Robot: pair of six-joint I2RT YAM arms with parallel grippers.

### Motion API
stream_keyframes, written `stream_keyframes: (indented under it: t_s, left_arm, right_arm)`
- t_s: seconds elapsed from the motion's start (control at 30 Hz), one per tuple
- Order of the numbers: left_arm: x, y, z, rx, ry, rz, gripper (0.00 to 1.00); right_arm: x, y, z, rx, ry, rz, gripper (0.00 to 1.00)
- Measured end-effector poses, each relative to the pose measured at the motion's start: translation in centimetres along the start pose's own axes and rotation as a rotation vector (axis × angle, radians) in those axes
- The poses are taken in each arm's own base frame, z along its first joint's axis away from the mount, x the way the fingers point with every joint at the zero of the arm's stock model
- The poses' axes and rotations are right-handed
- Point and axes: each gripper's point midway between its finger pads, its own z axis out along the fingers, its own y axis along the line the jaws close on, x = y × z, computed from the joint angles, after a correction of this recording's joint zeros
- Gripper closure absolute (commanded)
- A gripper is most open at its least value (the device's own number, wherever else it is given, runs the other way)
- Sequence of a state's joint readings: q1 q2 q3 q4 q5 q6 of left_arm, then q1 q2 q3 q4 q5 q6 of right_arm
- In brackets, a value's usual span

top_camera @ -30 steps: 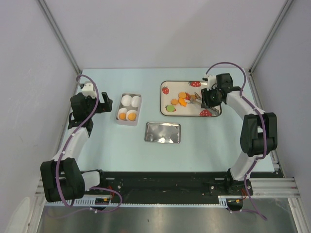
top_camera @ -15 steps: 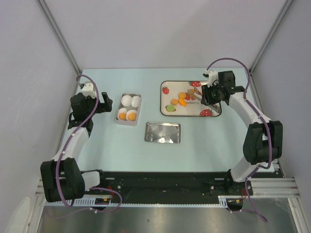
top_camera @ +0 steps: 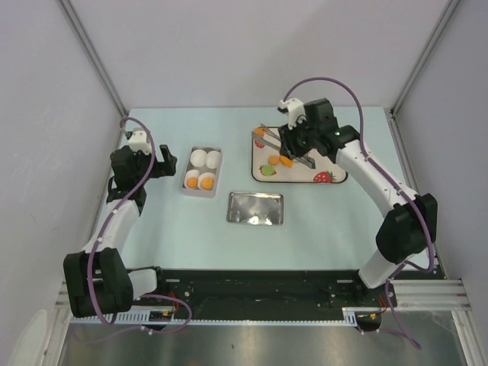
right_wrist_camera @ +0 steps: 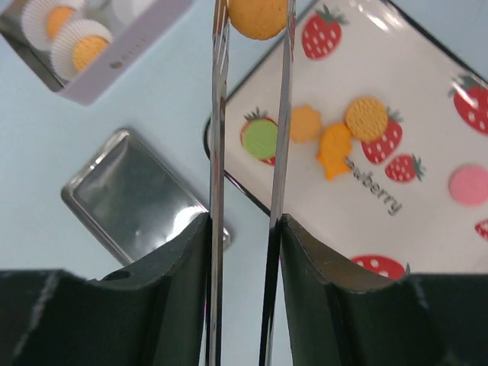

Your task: Pack the cookies

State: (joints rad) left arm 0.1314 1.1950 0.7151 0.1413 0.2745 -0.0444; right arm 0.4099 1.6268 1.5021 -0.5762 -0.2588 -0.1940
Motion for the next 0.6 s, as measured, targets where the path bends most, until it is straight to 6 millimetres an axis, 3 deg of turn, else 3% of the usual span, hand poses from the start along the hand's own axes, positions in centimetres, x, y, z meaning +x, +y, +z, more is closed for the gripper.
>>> stream_keyframes:
  t_s: [0.1,0.2,0.43,0.6]
  left_arm:
    - [0.1,0.0,0.1,0.0,0.003,-0.001,0.0]
    - [0.2,0.0,0.1,0.0,0.008,-0.002,0.0]
    - [0.2,0.1,0.1,-0.001,0.005,-0.001,0.0]
    - [0.0,0.1,0.2,-0.001,-0.002,0.001,0.0]
  right_arm:
    - [-2.6,2.6,1.2,-0.044,-0.029,-0.05,0.57]
    - [-4.2,5.0,3.7,-0.086,-0.03,-0.09,0.57]
    - [-3.6,8.6,9.7,-0.143,0.036,-0.136,0.57]
    - [-3.4,10.4,12.7,-0.172,0.057,-0.158,0.57]
